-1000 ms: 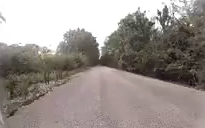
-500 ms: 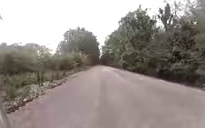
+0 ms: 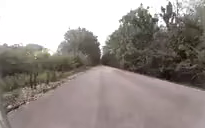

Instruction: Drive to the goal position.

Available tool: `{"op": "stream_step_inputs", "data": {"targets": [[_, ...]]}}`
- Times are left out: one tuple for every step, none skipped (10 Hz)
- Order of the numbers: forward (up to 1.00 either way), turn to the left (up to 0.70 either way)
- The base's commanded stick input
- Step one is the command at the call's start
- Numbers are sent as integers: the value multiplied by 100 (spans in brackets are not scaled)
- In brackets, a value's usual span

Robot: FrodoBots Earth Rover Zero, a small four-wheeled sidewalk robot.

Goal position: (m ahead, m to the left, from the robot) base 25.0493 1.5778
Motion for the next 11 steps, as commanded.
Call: {"op": "stream_step_inputs", "data": {"targets": [[70,0],[70,0],[70,0],[70,0],[70,0],[70,1],[70,2],[70,7],[70,22],[70,0],[70,0]]}}
